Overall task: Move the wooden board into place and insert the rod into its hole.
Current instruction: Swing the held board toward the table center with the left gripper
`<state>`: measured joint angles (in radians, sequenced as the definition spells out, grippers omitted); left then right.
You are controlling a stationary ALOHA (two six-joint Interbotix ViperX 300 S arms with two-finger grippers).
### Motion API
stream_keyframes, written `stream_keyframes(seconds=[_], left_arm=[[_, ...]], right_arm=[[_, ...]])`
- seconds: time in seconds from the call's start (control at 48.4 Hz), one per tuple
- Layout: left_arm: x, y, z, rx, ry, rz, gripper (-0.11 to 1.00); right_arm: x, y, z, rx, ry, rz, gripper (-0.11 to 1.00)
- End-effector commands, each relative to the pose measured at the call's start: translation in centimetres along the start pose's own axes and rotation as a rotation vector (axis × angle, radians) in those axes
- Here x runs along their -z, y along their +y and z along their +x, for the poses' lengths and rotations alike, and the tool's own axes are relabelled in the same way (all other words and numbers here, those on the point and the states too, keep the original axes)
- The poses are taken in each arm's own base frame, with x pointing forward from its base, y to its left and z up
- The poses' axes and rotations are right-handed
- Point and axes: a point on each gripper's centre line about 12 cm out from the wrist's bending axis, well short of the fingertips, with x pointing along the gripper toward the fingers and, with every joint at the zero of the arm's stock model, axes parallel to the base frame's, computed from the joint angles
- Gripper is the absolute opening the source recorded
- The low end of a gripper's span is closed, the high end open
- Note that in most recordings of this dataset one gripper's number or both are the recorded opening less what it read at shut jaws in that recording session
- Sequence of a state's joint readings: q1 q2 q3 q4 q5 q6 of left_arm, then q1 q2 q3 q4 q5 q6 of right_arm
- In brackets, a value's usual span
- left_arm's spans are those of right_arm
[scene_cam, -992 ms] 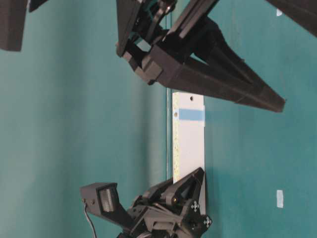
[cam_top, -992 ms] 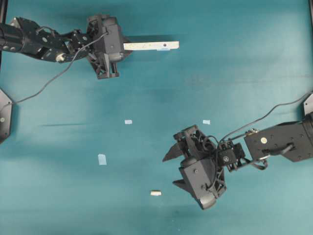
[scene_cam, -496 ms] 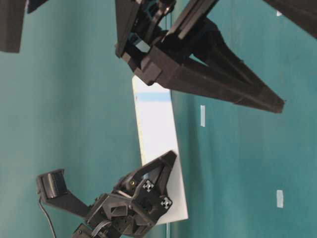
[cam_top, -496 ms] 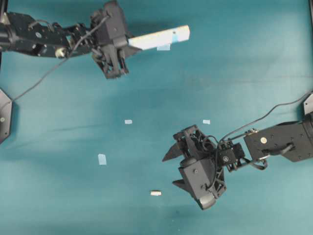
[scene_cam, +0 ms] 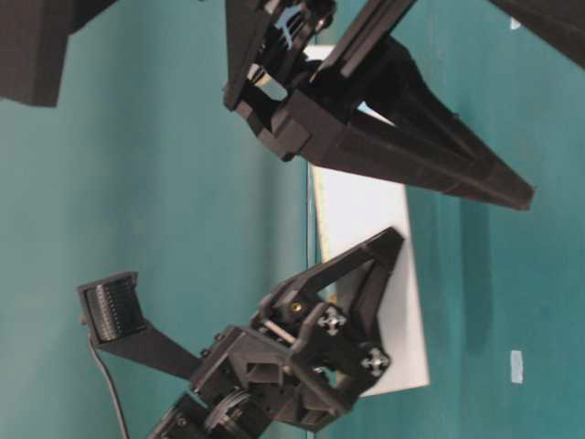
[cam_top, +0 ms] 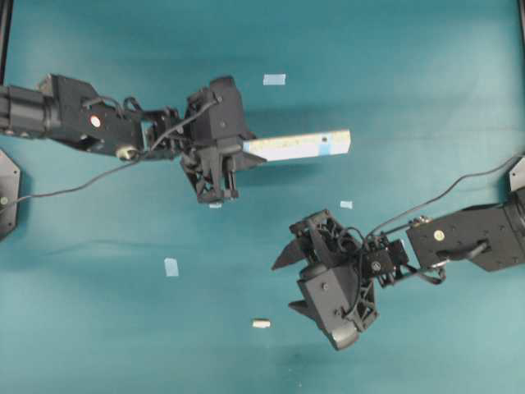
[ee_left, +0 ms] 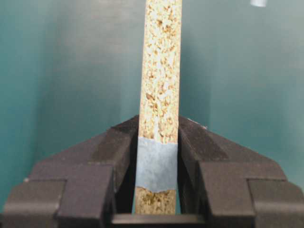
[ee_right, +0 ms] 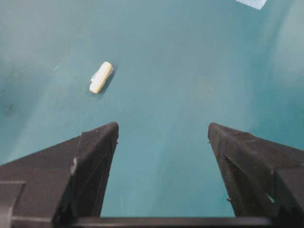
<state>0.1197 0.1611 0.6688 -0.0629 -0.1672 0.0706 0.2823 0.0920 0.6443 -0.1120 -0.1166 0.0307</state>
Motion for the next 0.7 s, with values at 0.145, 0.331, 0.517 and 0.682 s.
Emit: stream_keyframes(seconds=[0.145, 0.331, 0.517, 0.682], left_arm=[[-1.1, -1.9, 0.2, 0.037, -0.038, -0.021, 0.21], [-0.5, -3.1, 0.6, 0.059, -0.020, -0.043, 0.21], [-0.8, -3.6, 0.6, 0.070, -0.038, -0.043, 0.21], [-1.1, -3.8, 0.7, 0.073, -0.047, -0.042, 0.21]], right_arm=[[-1.3, -0.1, -0.3, 0.002, -0.037, -0.004, 0.86], [-1.3, -0.1, -0.3, 0.002, -0.037, -0.004, 0.86], [-1.3, -0.1, -0.2, 0.002, -0.035, -0.003, 0.86], [-1.3, -0.2, -0.2, 0.004, -0.037, -0.003, 0.86]])
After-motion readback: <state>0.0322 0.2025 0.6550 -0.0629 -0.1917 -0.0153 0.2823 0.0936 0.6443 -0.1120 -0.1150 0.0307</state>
